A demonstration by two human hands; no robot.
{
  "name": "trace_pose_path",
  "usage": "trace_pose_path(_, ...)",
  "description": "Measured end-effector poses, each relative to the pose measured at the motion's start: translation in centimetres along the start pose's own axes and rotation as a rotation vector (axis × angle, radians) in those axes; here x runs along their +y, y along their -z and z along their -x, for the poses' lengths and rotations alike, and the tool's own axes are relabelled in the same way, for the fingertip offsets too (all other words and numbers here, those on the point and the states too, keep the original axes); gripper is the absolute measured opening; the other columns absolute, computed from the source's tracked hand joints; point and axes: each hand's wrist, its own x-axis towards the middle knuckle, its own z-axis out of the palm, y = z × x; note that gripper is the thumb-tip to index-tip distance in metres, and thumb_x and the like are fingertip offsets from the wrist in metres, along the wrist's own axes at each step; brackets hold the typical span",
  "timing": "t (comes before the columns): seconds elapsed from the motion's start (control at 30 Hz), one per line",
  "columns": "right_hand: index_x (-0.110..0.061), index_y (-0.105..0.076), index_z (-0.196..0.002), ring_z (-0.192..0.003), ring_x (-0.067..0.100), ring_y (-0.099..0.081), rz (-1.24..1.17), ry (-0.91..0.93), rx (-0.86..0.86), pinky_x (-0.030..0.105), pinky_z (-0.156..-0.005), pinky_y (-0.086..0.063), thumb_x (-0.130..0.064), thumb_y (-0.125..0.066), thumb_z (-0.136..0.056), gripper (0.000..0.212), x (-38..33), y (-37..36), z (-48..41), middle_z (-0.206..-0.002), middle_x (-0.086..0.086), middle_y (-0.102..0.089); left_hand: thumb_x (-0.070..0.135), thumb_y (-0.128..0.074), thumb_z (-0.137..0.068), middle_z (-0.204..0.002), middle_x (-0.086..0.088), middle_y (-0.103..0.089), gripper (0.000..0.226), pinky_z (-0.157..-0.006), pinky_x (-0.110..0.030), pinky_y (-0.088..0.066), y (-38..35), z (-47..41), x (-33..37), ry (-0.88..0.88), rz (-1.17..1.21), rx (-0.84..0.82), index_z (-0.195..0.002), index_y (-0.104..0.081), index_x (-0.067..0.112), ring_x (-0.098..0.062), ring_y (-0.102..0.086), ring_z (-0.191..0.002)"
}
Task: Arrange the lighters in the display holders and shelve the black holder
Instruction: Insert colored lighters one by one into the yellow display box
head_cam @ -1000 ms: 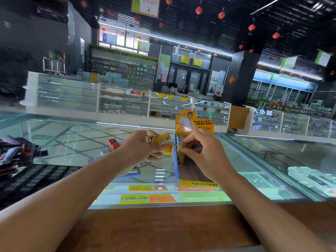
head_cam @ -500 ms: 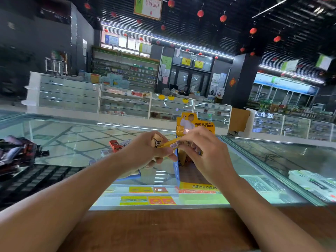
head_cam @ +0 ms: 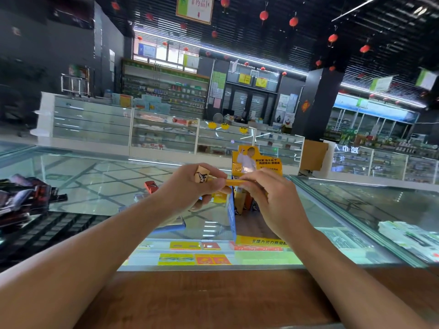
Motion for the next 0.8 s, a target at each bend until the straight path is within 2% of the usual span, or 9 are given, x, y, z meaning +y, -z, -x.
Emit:
trace_pose_path(0.1, -0.018, -0.072, -0.105, -0.077, 0.009, -0.060, -0.063, -0.084, 0.028, 0.037, -0.069, -0.049, -0.036, -0.053, -0.109, 0.027, -0.3, 0.1, 0.1, -0.085, -0.012, -0.063, 0.015, -0.065, -0.101, -0.097, -0.014, -0.080, 0.020, -0.047, -0.021, -0.032, -0.1, -0.1, 0.1, -0.025, 0.013, 0.011, -0.111, -0.059, -0.002, -0.016, -0.043, -0.053)
trace_pose_path(0.17, -0.023, -0.070, -0.116, -0.077, 0.012, -0.062, -0.112, -0.123, -0.007, 0.035, -0.068, -0.049, -0.039, -0.054, -0.109, 0.023, -0.8, 0.3, 0.1, -0.087, -0.012, -0.066, 0.017, -0.067, -0.100, -0.092, -0.013, -0.080, 0.021, -0.052, -0.025, -0.032, -0.2, -0.2, 0.2, -0.052, -0.007, 0.037, -0.104, -0.059, -0.001, -0.019, -0.041, -0.052)
trace_pose_path(0.23, -0.026, -0.068, -0.124, -0.087, 0.013, -0.065, -0.117, -0.102, -0.062, 0.034, -0.073, -0.051, -0.039, -0.060, -0.106, 0.024, -1.4, 0.3, 0.1, -0.099, -0.014, -0.069, 0.019, -0.069, -0.098, -0.086, -0.013, -0.080, 0.021, -0.050, -0.024, -0.032, -0.4, -0.1, 0.2, -0.071, -0.022, 0.036, -0.098, -0.062, -0.002, -0.019, -0.039, -0.051)
trace_pose_path(0.33, -0.025, -0.069, -0.118, -0.092, 0.010, -0.065, -0.129, -0.117, -0.074, 0.035, -0.077, -0.053, -0.034, -0.067, -0.103, 0.018, -1.6, 0.2, 0.1, -0.100, -0.017, -0.069, 0.019, -0.072, -0.096, -0.079, -0.013, -0.078, 0.012, -0.049, -0.024, -0.033, -0.7, -0.1, 0.1, -0.090, -0.036, 0.061, -0.090, -0.070, 0.009, -0.019, -0.040, -0.049)
trace_pose_path(0.43, -0.025, -0.063, -0.113, -0.085, 0.012, -0.069, -0.236, -0.247, -0.028, 0.041, -0.077, -0.055, -0.026, -0.069, -0.102, 0.012, -1.4, 0.4, 0.0, -0.092, -0.016, -0.069, 0.028, -0.071, -0.097, -0.075, -0.014, -0.074, 0.017, -0.045, -0.022, -0.034, -0.3, -0.5, -0.1, -0.086, -0.020, 0.160, -0.098, -0.067, 0.011, -0.018, -0.043, -0.045)
trace_pose_path(0.57, -0.030, -0.051, -0.137, -0.086, 0.019, -0.075, -0.424, -0.360, 0.044, 0.037, -0.085, -0.058, -0.020, -0.063, -0.105, 0.036, -1.0, 1.4, -0.3, -0.104, -0.003, -0.067, 0.020, -0.046, -0.106, -0.073, -0.016, -0.064, 0.017, -0.048, -0.025, -0.034, 0.1, -0.6, 0.0, -0.034, 0.100, 0.212, -0.094, -0.054, 0.011, -0.020, -0.046, -0.045)
trace_pose_path(0.67, -0.033, -0.054, -0.140, -0.086, 0.019, -0.076, -0.414, -0.400, 0.085, 0.030, -0.084, -0.058, -0.008, -0.056, -0.106, 0.042, -0.1, 2.3, -0.4, -0.105, 0.002, -0.064, 0.011, -0.044, -0.101, -0.074, -0.017, -0.064, 0.014, -0.042, -0.023, -0.031, 0.1, -0.6, 0.0, -0.020, 0.103, 0.198, -0.091, -0.053, 0.007, -0.021, -0.046, -0.045)
trace_pose_path(0.73, -0.034, -0.056, -0.133, -0.084, 0.020, -0.076, -0.419, -0.444, 0.116, 0.042, -0.082, -0.061, -0.005, -0.056, -0.105, 0.041, 0.7, 2.8, -0.4, -0.103, 0.003, -0.066, 0.008, -0.051, -0.100, -0.076, -0.017, -0.066, 0.011, -0.040, -0.022, -0.030, 0.0, -0.7, -0.2, 0.009, 0.093, 0.176, -0.094, -0.057, 0.003, -0.022, -0.048, -0.046)
trace_pose_path(0.8, -0.035, -0.056, -0.122, -0.083, 0.019, -0.075, -0.356, -0.482, 0.137, 0.053, -0.082, -0.060, -0.009, -0.063, -0.101, 0.034, 1.7, 3.2, -0.1, -0.097, 0.002, -0.069, 0.010, -0.059, -0.099, -0.078, -0.016, -0.067, 0.013, -0.043, -0.024, -0.037, -0.2, -0.7, -0.5, 0.029, 0.063, 0.160, -0.098, -0.062, -0.003, -0.023, -0.053, -0.052)
